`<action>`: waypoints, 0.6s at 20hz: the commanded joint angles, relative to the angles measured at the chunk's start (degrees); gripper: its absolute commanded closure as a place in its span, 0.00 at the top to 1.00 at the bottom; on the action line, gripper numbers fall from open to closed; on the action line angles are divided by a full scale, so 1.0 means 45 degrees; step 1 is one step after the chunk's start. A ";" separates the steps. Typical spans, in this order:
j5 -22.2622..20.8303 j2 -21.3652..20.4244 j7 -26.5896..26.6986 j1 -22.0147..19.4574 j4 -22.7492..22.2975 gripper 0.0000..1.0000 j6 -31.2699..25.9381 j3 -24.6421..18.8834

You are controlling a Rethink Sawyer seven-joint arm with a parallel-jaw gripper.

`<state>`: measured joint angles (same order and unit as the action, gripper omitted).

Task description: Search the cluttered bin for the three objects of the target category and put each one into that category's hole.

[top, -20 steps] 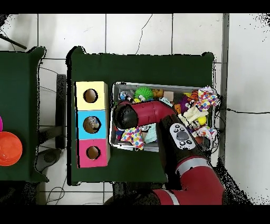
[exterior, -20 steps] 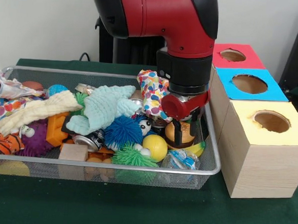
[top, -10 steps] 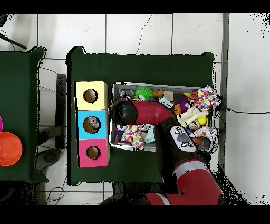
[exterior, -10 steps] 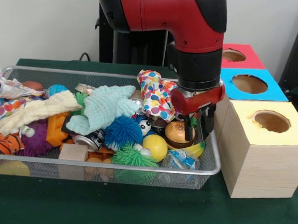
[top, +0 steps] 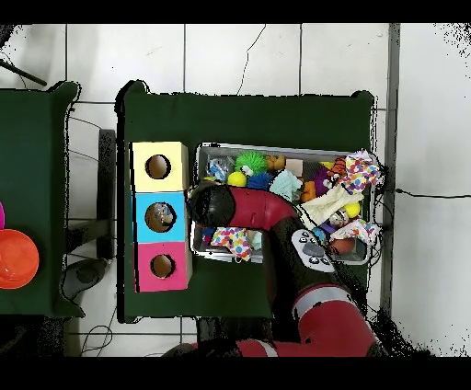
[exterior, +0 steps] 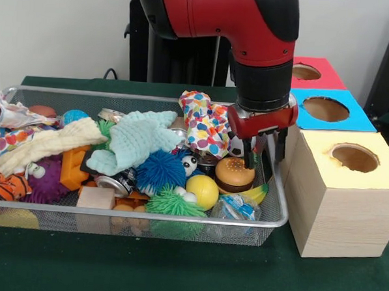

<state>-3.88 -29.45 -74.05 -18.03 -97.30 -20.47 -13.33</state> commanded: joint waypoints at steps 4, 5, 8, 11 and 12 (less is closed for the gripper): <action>0.0592 -0.0050 -0.3672 -0.0137 -0.1423 1.00 0.0934 0.0604; 0.0587 -0.0077 -0.3666 -0.0150 -0.1468 1.00 0.0987 0.0657; 0.0582 0.0005 -0.3520 -0.0247 -0.1404 1.00 0.1123 0.0690; 0.0504 0.0088 -0.3374 -0.0261 -0.1231 1.00 0.1190 0.0855; 0.0575 0.0131 -0.3371 -0.0290 -0.1179 1.00 0.1155 0.0802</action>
<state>-2.83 -30.21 -75.85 -18.08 -100.08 -16.91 -12.29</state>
